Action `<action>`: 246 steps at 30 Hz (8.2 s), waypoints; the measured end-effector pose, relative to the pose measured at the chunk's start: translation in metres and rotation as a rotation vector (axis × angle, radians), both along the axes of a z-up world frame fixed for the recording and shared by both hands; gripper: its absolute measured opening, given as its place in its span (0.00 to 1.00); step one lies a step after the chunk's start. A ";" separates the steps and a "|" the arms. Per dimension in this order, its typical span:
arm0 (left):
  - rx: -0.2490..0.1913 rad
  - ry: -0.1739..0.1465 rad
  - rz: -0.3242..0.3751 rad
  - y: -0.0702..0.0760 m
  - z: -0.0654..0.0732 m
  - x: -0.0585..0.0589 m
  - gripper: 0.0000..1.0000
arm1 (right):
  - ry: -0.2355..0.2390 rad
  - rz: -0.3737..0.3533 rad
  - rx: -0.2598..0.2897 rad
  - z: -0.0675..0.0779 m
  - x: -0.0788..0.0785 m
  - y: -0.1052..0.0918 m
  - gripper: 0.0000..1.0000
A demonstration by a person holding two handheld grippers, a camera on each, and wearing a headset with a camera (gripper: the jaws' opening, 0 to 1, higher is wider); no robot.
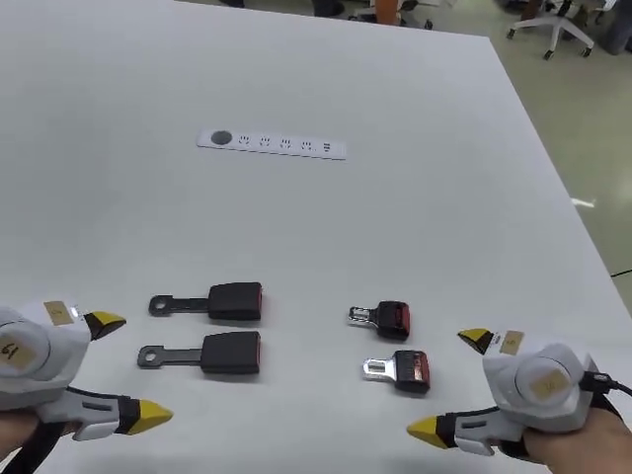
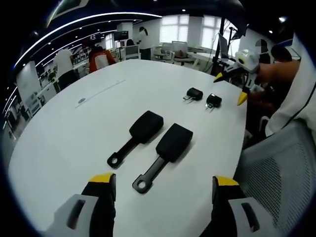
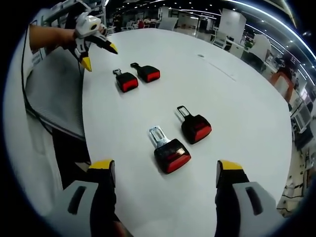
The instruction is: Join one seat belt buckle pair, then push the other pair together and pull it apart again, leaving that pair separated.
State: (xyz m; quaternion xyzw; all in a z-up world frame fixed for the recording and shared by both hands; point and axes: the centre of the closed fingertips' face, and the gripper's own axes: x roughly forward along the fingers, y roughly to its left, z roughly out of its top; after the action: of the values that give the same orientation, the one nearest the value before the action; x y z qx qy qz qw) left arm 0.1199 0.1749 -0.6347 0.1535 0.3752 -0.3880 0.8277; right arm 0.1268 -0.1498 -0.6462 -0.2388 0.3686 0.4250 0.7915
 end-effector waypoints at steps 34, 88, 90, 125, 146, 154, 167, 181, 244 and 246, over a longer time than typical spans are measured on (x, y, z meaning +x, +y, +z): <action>0.088 0.025 -0.304 -0.068 -0.030 0.029 0.55 | 0.073 0.163 -0.092 -0.033 0.021 0.007 0.61; 0.194 0.063 -0.580 -0.082 -0.055 0.029 0.35 | 0.147 0.368 -0.186 -0.047 0.021 0.015 0.36; 0.195 0.064 -0.580 -0.082 -0.056 0.030 0.35 | 0.148 0.384 -0.198 -0.045 0.017 0.016 0.36; 0.232 0.070 -0.608 -0.085 -0.051 0.025 0.34 | 0.133 0.431 -0.186 -0.046 0.017 0.042 0.33; 0.221 0.072 -0.609 -0.083 -0.052 0.024 0.34 | 0.102 0.420 -0.109 -0.044 0.017 0.117 0.33; 0.218 0.074 -0.605 -0.083 -0.052 0.024 0.34 | 0.093 0.464 -0.106 -0.046 0.020 0.142 0.33; 0.220 0.075 -0.616 -0.084 -0.050 0.023 0.34 | 0.090 0.482 -0.111 -0.046 0.019 0.157 0.33; 0.223 0.076 -0.624 -0.081 -0.054 0.026 0.33 | 0.066 0.496 -0.084 -0.043 0.020 0.169 0.32; 0.196 0.052 -0.627 -0.077 -0.055 0.025 0.32 | 0.041 0.508 -0.036 -0.040 0.017 0.188 0.30; 0.185 0.053 -0.615 -0.077 -0.055 0.025 0.32 | 0.041 0.508 -0.036 -0.041 0.019 0.189 0.30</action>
State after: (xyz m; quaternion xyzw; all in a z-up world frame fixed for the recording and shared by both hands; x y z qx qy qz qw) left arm 0.1451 0.0978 -0.6892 0.3241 0.3663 -0.5882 0.6441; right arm 0.1455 0.0391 -0.6869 -0.3290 0.3201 0.6083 0.6475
